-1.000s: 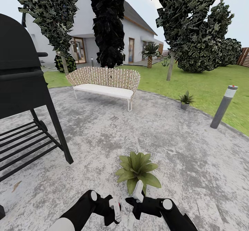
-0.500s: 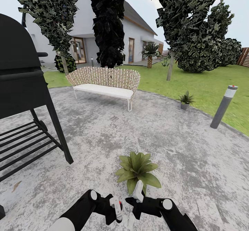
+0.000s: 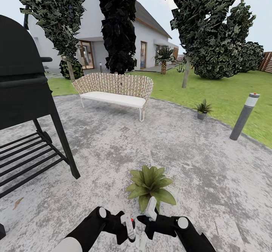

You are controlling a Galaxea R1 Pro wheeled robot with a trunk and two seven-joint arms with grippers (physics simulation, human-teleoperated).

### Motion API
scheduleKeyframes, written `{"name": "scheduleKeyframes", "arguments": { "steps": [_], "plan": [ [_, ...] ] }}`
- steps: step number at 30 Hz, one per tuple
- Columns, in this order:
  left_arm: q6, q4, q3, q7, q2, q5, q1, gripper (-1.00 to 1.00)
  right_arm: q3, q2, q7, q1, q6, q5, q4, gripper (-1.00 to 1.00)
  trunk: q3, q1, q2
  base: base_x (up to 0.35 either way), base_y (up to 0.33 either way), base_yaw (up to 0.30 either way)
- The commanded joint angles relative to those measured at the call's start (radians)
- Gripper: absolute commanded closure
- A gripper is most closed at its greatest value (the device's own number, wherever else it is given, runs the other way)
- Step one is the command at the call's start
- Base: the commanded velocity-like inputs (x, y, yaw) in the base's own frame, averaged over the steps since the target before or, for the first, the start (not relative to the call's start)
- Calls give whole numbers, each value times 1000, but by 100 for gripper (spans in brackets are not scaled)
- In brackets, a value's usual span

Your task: Pick up the pesticide atomizer in the garden and spray insectifuge to fully cover both potted plants in the garden.

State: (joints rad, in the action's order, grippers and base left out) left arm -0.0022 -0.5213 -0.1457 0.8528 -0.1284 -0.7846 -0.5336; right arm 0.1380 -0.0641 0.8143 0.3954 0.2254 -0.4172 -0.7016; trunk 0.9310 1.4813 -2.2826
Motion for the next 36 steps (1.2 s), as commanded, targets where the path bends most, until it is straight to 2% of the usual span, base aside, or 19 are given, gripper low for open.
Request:
{"name": "scheduleKeyframes", "arguments": {
  "steps": [1,3,7,36],
  "plan": [
    [-1,-2,0,4,0,9,0,100,-1,0,0,0,6,-10,-1,100,1,0,0,0,0,0],
    [-2,-2,0,7,0,33,0,100,-1,0,1,0,6,-11,-1,100,1,0,0,0,0,0],
    [-2,-2,-1,9,0,48,0,100,-1,0,0,0,6,-10,-1,100,1,0,0,0,0,0],
    [-4,-2,0,17,-10,54,-5,100,-1,0,0,0,6,-11,-1,100,1,0,0,0,0,0]
  ]
}}
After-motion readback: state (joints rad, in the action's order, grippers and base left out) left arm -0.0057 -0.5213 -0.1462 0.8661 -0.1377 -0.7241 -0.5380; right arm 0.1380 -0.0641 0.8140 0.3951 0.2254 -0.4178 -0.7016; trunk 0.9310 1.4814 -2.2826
